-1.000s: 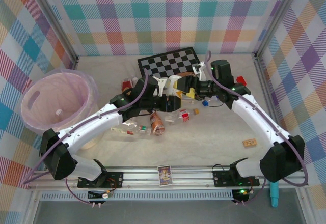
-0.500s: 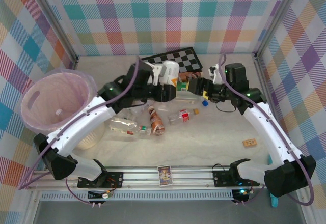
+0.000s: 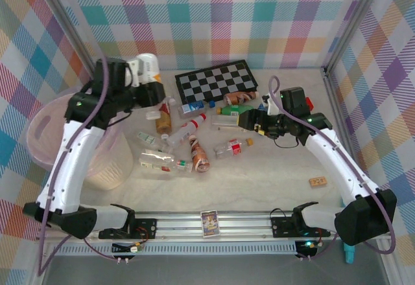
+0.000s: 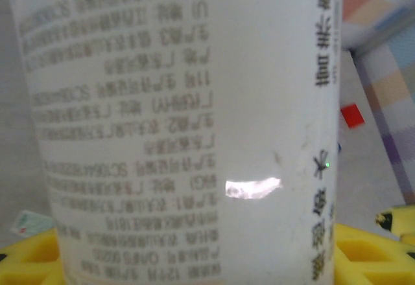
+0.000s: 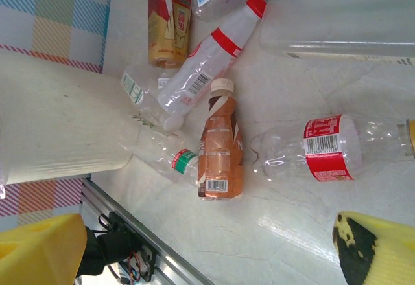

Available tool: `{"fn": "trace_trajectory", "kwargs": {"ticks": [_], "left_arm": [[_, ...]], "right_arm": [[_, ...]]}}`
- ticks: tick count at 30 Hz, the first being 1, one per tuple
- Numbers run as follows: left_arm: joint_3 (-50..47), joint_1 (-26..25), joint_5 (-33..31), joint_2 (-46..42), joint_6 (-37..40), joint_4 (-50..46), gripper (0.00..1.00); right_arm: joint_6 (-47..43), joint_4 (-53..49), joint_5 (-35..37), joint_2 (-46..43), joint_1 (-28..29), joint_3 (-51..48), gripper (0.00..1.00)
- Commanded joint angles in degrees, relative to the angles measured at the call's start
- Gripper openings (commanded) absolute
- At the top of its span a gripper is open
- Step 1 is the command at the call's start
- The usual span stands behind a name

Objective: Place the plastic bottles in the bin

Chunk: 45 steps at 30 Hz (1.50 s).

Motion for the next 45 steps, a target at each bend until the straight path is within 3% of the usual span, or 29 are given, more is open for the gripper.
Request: {"fn": "trace_trajectory", "kwargs": {"ticks": [1,6,21,28,34,45], "left_arm": [[3.23,6.57,2.66,-3.01,2.4,-4.12,0.12],[5.06,18.47,5.6,-3.75,3.63,-6.78,0.1],[1.92,35.96,-3.09,-6.09,10.25,-15.56,0.06],[-5.97,38.17,-8.02,-6.85,12.56,-15.95,0.06],[-13.5,40.99,-4.33,-6.01,13.08,-12.17,0.06],[-23.12,41.35,-4.34,0.85,14.72,-5.61,0.06]], "right_arm": [[-1.78,-1.35,-1.34,1.16,-0.05,-0.64,0.97],[-1.8,-0.98,-2.12,2.12,-0.08,-0.88,0.97],[-3.31,-1.59,-1.52,7.99,-0.07,2.47,0.97],[-3.73,-1.65,-1.79,9.26,-0.05,2.79,0.97],[-4.0,-1.83,-1.37,9.09,-0.05,2.15,0.97],[-3.71,-1.62,-1.63,7.7,-0.09,0.73,0.97]]}}
